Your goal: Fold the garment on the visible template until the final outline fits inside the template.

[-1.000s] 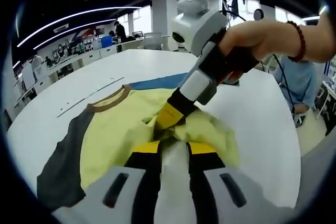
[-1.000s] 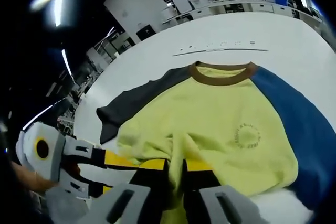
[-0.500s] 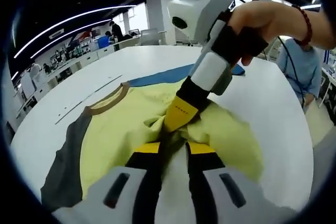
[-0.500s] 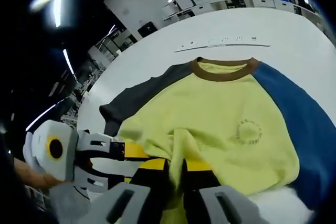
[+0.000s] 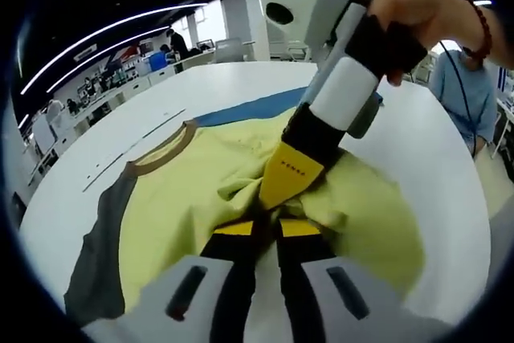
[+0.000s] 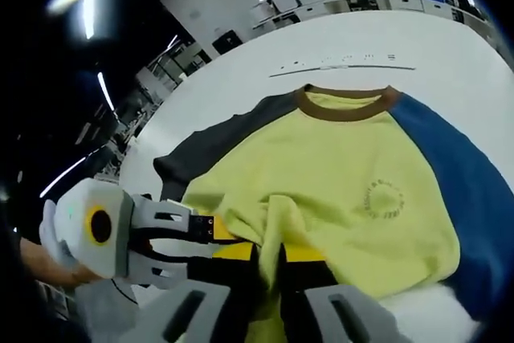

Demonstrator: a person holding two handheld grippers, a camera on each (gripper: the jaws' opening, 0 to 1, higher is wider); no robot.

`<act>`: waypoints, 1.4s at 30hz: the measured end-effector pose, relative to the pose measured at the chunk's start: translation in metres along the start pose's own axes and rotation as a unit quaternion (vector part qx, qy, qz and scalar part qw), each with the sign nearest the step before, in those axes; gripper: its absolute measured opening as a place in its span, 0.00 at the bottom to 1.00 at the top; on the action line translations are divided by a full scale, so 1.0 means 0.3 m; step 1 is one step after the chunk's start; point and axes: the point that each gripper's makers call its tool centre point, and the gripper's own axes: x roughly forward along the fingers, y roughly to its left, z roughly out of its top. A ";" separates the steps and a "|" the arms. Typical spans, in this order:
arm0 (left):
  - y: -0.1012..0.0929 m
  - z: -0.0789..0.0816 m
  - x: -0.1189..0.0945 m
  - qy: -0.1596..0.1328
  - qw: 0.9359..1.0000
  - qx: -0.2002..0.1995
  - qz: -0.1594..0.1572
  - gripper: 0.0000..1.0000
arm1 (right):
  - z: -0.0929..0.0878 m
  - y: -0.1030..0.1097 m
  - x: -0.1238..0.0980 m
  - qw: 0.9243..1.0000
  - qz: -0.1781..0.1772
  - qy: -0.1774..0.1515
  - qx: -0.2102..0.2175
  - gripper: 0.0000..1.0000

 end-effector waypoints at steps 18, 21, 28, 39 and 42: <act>-0.014 0.015 -0.042 0.003 1.000 -0.008 0.002 0.00 | 0.017 0.013 -0.073 0.998 0.001 -0.058 -0.025 0.22; -0.013 0.015 -0.048 0.004 1.000 -0.011 0.005 0.00 | 0.017 0.006 -0.114 0.997 -0.009 -0.069 -0.028 0.25; -0.018 0.016 -0.066 0.009 1.000 -0.015 0.010 0.00 | -0.019 -0.022 -0.204 0.995 -0.044 -0.078 -0.046 0.27; -0.020 0.004 -0.093 0.018 0.999 -0.035 0.018 0.00 | -0.210 -0.059 -0.258 0.993 -0.097 -0.026 -0.064 0.23; -0.024 0.005 -0.100 0.019 0.999 -0.035 0.019 0.00 | -0.252 -0.053 -0.245 0.993 -0.098 -0.013 -0.067 0.22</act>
